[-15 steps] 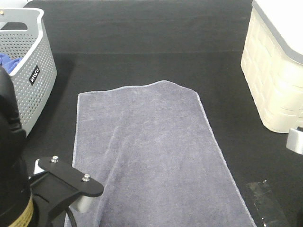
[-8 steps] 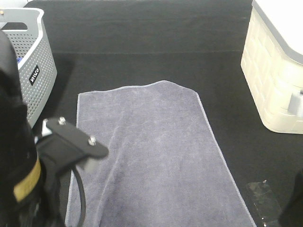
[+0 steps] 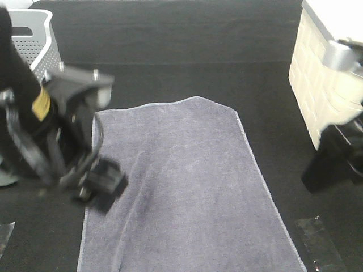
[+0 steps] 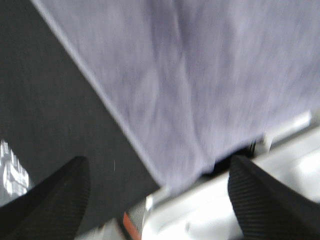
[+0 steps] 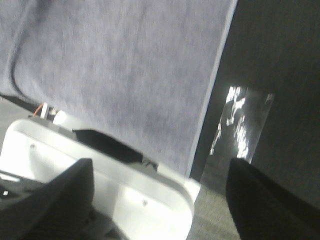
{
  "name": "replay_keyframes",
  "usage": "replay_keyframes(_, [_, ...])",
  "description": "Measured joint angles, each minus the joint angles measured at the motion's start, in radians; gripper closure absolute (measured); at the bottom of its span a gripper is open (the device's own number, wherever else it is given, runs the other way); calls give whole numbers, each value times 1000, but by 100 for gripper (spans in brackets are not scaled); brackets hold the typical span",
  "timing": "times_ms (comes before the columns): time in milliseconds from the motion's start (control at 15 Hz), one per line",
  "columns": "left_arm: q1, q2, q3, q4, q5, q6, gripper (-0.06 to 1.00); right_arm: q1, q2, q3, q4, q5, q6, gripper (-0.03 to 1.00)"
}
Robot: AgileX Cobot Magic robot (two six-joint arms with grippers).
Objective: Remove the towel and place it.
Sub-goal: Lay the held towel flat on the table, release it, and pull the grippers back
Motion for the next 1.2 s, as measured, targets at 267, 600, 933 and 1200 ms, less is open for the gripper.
replay_keyframes(267, [118,35,-56,6,-200,31,22,0,143,-154,0,-37,-53,29])
replay_keyframes(600, [225,206,-178,20,-332,77,22,0,366,-396,-1,-111,-78,31])
replay_keyframes(933, [309,393,-337,29,-334,82,22,0,626,-603,-27,-187,-66,40])
replay_keyframes(1200, [328,497,-455,31,-327,93,22,0,842,-770,-35,-216,-45,43])
